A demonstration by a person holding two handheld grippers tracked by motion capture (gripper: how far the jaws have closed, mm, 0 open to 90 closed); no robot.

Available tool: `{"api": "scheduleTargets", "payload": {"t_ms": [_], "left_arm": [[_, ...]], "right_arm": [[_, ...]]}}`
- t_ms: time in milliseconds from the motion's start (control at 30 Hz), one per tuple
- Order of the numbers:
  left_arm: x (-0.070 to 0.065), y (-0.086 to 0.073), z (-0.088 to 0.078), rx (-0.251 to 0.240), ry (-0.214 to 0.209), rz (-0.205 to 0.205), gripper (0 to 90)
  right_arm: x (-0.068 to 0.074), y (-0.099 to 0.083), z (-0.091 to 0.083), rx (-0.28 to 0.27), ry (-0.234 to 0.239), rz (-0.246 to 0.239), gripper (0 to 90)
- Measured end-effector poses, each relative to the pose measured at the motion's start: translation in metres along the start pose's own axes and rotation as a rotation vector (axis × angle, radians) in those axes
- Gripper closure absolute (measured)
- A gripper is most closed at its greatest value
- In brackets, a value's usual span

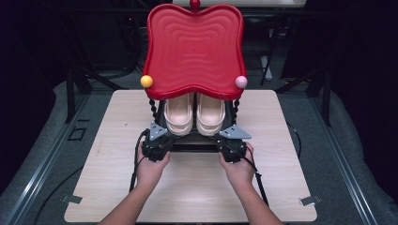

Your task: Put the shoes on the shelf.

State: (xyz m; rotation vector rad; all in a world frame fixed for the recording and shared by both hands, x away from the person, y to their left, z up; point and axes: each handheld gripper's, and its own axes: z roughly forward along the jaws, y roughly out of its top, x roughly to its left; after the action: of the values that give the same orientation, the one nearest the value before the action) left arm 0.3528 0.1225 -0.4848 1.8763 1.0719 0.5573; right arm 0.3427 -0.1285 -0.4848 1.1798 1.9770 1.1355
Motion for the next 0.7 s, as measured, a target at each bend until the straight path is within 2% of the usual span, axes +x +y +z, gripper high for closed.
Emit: {"api": "scheduleTargets", "payload": {"t_ms": [33,100,367,433,500,600,633,700], "left_arm": [[0.000,0.000,0.002,0.001,0.000,0.000,89.7],[-0.001,0.001,0.004,0.001,-0.001,-0.004,89.7],[-0.001,0.002,0.012,0.016,0.004,0.001,89.7],[-0.002,0.001,0.012,0.013,0.010,0.017,89.7],[-0.002,0.001,0.010,0.010,0.015,0.011,89.3],[-0.002,0.000,0.009,0.003,0.017,0.013,87.6],[-0.002,-0.001,0.007,-0.004,0.016,0.008,87.5],[0.000,-0.003,0.003,-0.010,0.017,0.008,87.3]], "right_arm": [[0.001,0.000,0.003,-0.018,-0.003,0.005,90.0],[0.003,0.001,0.005,-0.002,0.003,0.003,90.0],[0.006,0.000,0.014,-0.005,-0.010,0.004,90.0],[0.006,0.000,0.014,0.007,-0.008,-0.009,89.7],[0.006,-0.001,0.014,-0.010,-0.019,-0.021,88.3],[0.006,-0.001,0.012,-0.007,-0.023,-0.019,86.9],[0.004,-0.001,0.009,-0.025,-0.029,-0.012,86.9],[0.002,-0.001,0.005,-0.010,-0.028,-0.012,86.8]]}}
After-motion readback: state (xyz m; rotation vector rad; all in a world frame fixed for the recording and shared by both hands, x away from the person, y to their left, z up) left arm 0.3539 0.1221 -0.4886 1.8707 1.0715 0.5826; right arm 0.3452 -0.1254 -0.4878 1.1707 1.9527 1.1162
